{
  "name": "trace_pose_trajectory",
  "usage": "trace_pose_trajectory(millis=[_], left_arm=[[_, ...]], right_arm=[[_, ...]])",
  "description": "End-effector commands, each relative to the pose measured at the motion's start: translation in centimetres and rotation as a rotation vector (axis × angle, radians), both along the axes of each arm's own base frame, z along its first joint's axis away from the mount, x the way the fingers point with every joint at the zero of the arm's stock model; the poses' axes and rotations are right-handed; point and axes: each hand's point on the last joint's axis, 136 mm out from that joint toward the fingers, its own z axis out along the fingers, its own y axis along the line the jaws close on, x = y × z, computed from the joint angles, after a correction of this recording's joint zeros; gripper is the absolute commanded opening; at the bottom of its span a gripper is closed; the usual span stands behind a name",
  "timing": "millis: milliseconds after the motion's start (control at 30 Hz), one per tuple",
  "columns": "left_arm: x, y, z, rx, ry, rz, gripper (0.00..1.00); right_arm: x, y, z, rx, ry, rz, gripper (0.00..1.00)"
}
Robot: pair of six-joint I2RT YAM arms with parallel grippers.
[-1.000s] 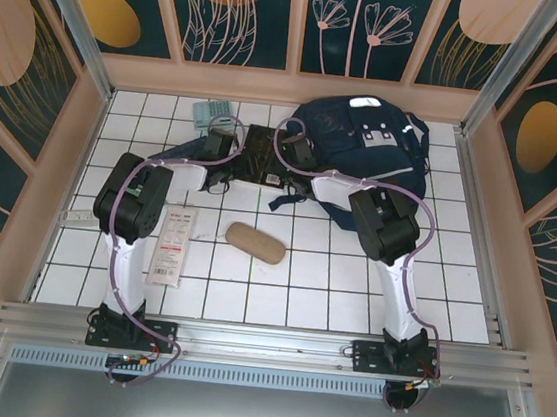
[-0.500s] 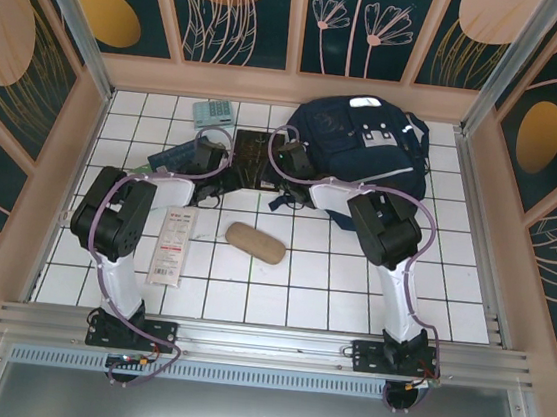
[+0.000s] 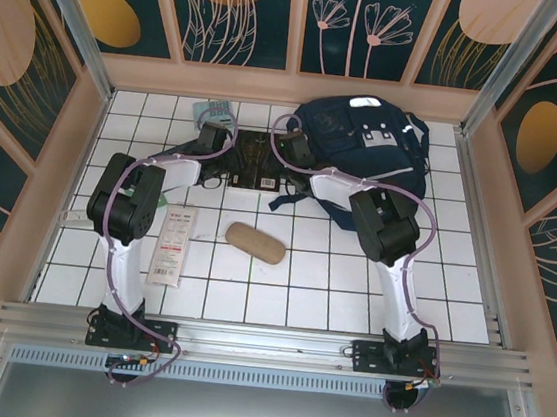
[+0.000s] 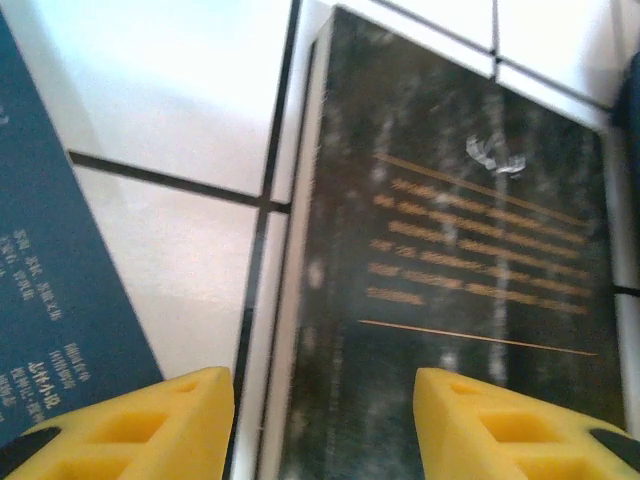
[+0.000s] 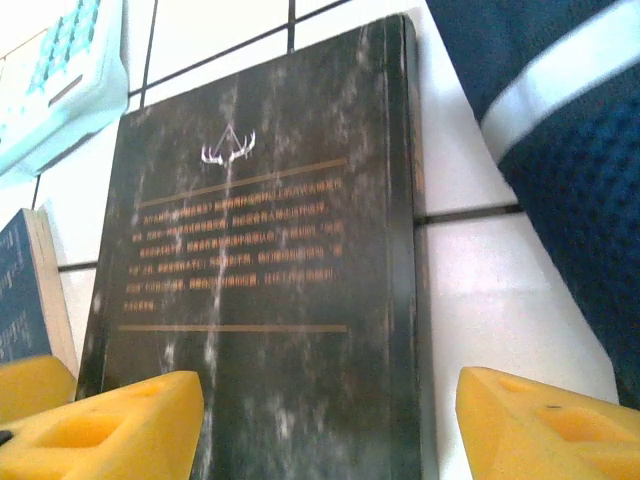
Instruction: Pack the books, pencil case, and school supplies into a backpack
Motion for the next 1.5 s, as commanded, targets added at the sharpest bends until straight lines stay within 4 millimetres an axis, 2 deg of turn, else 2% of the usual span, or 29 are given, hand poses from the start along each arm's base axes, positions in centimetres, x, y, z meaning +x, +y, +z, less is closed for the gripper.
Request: trace_pose_trajectory(millis=[0, 233, 267, 300, 367, 533, 700, 800, 1033, 1100, 1300, 1467], left_arm=[[-0.2, -0.9, -1.1, -0.021, 0.032, -0.050, 0.47], [-1.3, -0.6, -2.2, -0.030, 0.062, -0.034, 0.35], [-1.5, -0.6, -2.4, -0.035, 0.068, -0.036, 0.34], [-1.6, -0.9, -2.5, -0.046, 0.070, -0.042, 0.28], [-1.9, -1.1, -2.9, -0.064, 0.080, -0.048, 0.26], [-2.2, -1.5, -3.2, -0.094, 0.088, -0.059, 0.25], [-2.2, -1.7, -2.9, -0.106, 0.080, -0.068, 0.25], [-2.2, -1.8, -3.0, -0.105, 0.081, -0.072, 0.25], [-2.4, -1.8, -3.2, -0.104, 0.084, -0.079, 0.26], [-2.3, -1.8, -3.4, -0.103, 0.085, -0.081, 0.26], [-2.4, -2.1, -3.5, -0.112, 0.085, -0.094, 0.26], [-2.4, -2.2, -3.7, -0.113, 0.090, -0.102, 0.26]], right_arm=[[0.4, -0.2, -2.0, -0.061, 0.031, 0.001, 0.68], [0.2, 0.8, -3.6, -0.035, 0.073, 0.031, 0.68], [0.1, 0.9, -3.7, -0.030, 0.074, 0.029, 0.68], [-0.1, 1.4, -3.6, -0.007, 0.084, 0.045, 0.68], [-0.6, 2.4, -3.1, 0.053, 0.091, 0.085, 0.67], [-1.7, 5.2, 0.0, 0.256, 0.086, 0.202, 0.67], [-2.8, 5.9, 4.5, 0.518, 0.050, 0.287, 0.64], [-3.1, 5.9, 6.1, 0.569, 0.024, 0.315, 0.63], [-3.2, 5.2, 5.7, 0.611, 0.056, 0.316, 0.54], [-3.4, 5.2, 5.8, 0.636, 0.060, 0.336, 0.53], [-3.2, 5.8, 4.5, 0.585, 0.111, 0.371, 0.55], [-3.8, 6.3, 4.7, 0.606, 0.107, 0.435, 0.50]])
